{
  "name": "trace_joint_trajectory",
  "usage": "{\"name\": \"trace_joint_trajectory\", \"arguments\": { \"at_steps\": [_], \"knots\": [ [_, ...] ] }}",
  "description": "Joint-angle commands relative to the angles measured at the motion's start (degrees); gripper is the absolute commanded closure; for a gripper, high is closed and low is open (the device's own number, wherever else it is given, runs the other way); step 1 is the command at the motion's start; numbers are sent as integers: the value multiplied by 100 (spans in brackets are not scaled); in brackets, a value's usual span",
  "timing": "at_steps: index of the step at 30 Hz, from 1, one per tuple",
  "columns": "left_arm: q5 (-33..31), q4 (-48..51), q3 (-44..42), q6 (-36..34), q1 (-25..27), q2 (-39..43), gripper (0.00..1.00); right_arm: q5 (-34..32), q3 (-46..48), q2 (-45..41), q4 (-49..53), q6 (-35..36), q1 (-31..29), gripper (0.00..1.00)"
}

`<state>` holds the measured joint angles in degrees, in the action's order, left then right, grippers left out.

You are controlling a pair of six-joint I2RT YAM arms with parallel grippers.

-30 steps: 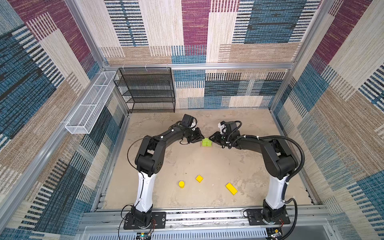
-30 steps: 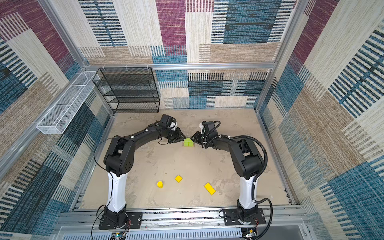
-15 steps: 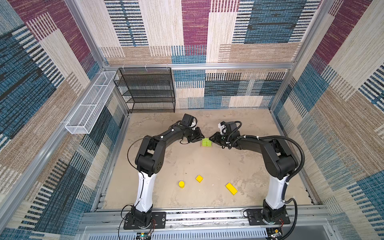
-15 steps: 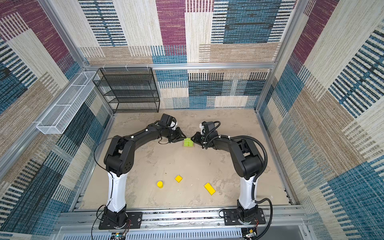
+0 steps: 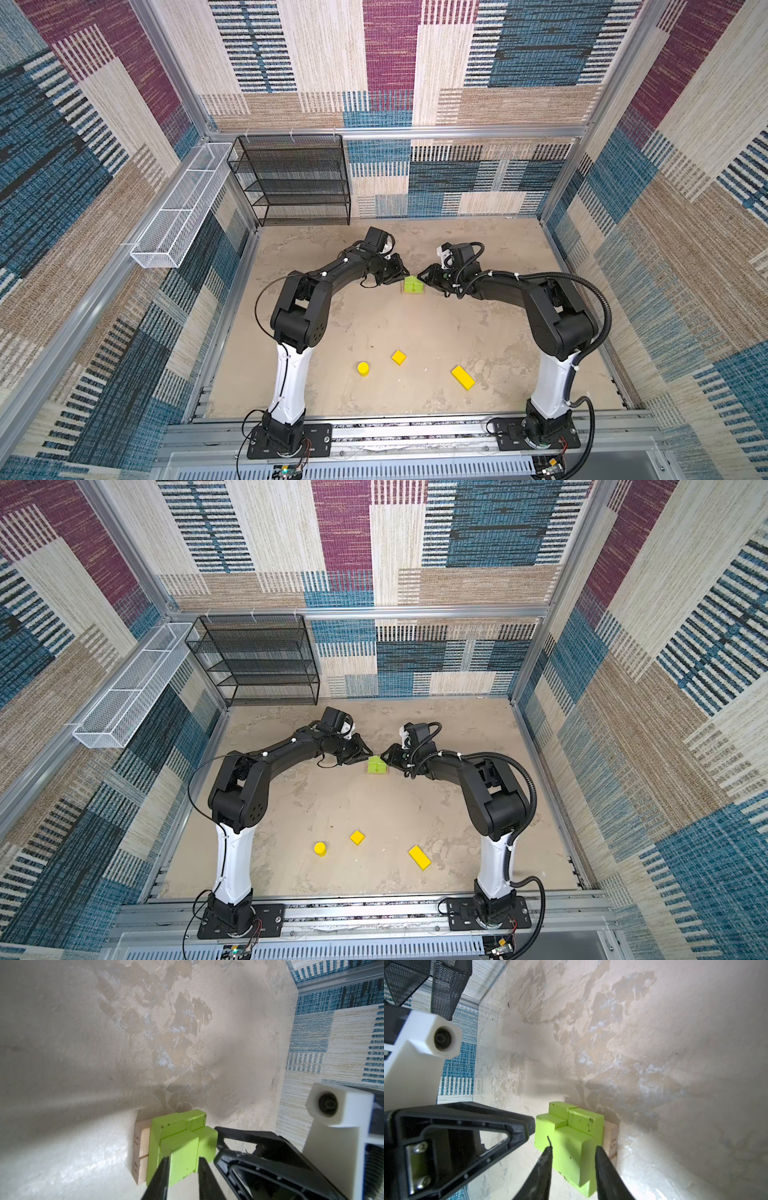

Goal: Build the wood block tower

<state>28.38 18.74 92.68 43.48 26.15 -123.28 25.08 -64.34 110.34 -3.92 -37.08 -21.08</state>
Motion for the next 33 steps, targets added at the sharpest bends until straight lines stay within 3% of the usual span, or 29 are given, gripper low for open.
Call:
{"name": "trace_joint_trajectory", "arguments": {
  "at_steps": [1, 7, 12, 18, 33],
  "knots": [
    [-153, 159, -22, -122, 1, 73, 71, -109, 26, -116, 2, -3, -1, 59],
    [-227, 226, -23, -134, -5, 120, 71, -351, 201, -371, 93, 32, -25, 60],
    [-246, 248, -20, -145, -5, 137, 71, -614, 221, -446, 299, 129, -146, 81],
    [-263, 279, -21, -164, -5, 146, 71, -654, 151, -321, 406, 157, -247, 96],
    [-268, 269, -31, -156, -6, 145, 71, -650, 167, -383, 444, 164, -319, 100]
  ]
}}
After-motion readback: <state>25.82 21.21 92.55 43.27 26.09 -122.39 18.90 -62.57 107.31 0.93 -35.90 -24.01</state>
